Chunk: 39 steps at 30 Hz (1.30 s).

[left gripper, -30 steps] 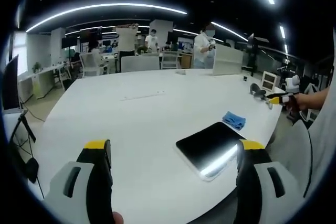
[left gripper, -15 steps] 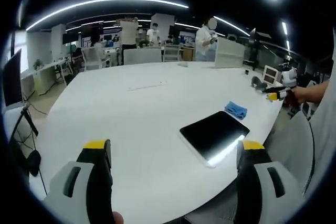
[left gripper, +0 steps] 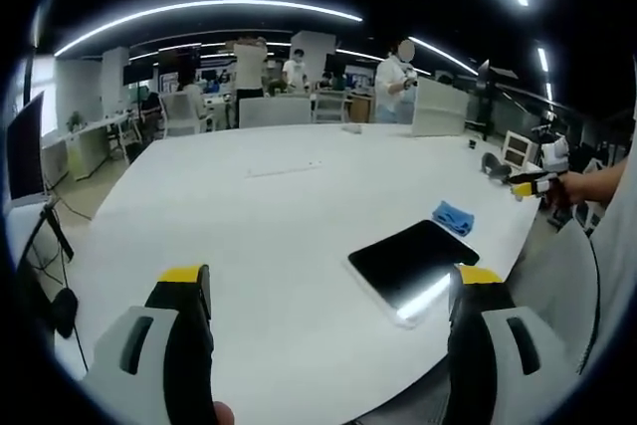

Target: Wipe the mirror surface with the cleaning cloth until all visible marks leave the cleaned area.

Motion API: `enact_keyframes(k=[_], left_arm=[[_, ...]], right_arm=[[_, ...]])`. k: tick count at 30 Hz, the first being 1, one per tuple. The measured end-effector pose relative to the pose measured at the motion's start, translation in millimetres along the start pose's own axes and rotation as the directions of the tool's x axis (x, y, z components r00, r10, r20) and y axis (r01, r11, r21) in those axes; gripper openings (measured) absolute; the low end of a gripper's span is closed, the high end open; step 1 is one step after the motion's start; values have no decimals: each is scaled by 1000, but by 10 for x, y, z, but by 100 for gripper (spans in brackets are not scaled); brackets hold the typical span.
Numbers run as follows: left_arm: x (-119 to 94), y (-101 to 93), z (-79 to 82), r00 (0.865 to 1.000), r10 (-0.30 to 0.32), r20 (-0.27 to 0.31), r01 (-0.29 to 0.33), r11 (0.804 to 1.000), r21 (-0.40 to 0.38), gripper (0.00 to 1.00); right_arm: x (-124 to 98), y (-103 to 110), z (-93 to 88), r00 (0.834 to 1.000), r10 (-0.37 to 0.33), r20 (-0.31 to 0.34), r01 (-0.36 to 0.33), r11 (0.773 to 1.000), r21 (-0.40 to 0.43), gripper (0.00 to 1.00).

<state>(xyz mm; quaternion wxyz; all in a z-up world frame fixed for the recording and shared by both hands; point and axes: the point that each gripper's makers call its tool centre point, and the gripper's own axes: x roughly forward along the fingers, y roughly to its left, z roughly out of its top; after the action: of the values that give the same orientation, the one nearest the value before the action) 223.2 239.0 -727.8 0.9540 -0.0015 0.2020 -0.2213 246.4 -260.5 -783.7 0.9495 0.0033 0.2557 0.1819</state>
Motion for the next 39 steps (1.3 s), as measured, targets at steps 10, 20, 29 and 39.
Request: enact_keyframes(k=[10,20,29,39], left_arm=[[6,-4,27,1000,-1,0,1,1000,9,99],[-11,51,155,1000,8,19,-9,1000,23,99],[6,-18,10,1000,2,-6,-2,1000,3,99],[54,-69,67,1000,-12,12,12,1000,11,99]], right_arm=[[-17,-46,34,1000,-2,14,2,1000,16,99],[-31,20,-33,1000,10,22,-10,999,31,99],[-15,-5,-46,1000,7,8,-7,1000,29,99],[-44,-40,-22,1000,0,19,-1,1000,28,99]])
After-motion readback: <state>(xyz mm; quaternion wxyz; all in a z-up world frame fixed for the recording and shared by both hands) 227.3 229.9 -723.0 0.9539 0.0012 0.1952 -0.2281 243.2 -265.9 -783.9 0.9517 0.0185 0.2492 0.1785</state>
